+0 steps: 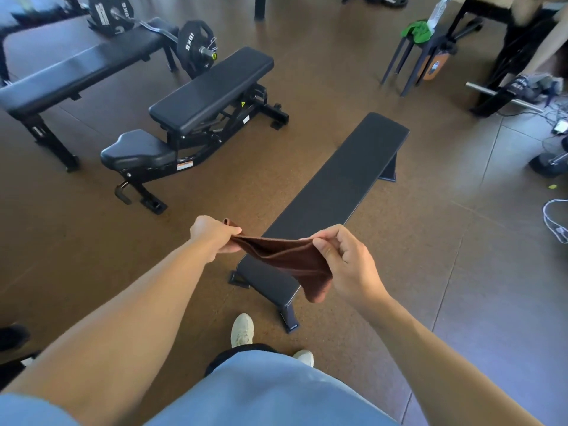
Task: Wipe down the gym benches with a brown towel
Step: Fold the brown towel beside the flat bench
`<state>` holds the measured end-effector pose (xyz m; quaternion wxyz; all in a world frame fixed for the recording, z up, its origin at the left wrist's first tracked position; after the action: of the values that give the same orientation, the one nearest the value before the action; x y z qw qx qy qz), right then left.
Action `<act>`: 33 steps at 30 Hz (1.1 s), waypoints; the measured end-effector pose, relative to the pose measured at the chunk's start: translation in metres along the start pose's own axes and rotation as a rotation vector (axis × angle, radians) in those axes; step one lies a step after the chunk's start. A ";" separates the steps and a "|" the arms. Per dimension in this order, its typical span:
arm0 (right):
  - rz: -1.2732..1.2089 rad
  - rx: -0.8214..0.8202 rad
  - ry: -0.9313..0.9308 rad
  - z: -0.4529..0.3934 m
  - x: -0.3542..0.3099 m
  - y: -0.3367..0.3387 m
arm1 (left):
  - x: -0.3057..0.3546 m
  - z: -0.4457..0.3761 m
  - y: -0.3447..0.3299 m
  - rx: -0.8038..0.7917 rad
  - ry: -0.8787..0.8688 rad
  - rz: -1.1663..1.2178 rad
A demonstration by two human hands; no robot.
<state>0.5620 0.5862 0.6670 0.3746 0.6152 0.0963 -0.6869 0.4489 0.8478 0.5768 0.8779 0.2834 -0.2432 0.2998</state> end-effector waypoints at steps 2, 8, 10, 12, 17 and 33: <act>-0.002 0.064 -0.011 -0.004 0.005 0.007 | -0.012 0.000 -0.001 -0.018 0.060 0.064; 0.020 0.099 -0.081 -0.012 0.028 0.022 | -0.042 0.006 0.003 -0.118 0.291 0.464; 0.014 0.133 -0.098 -0.013 0.033 0.027 | -0.049 0.006 0.009 -0.103 0.316 0.532; 0.027 0.128 -0.103 -0.013 0.032 0.027 | -0.054 0.005 0.013 -0.095 0.305 0.527; 0.085 -0.192 -0.002 -0.012 0.010 -0.004 | -0.056 -0.003 0.022 -0.076 0.240 0.437; 0.216 -0.390 0.075 -0.079 -0.038 -0.079 | 0.065 -0.025 -0.013 -0.280 -0.113 0.313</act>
<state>0.5719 0.7033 0.6586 0.5540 0.5632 0.1746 -0.5877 0.5097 0.8799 0.5931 0.8362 0.1339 -0.3726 0.3794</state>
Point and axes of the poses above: each hand's wrist, its own z-axis away from the middle knuckle, its own y-axis out of the back of the hand, x = y × z, the point moved 7 cm from there along -z, towards the middle knuckle, and after that the axes turned 1 degree about -y, right-handed, at the moved point
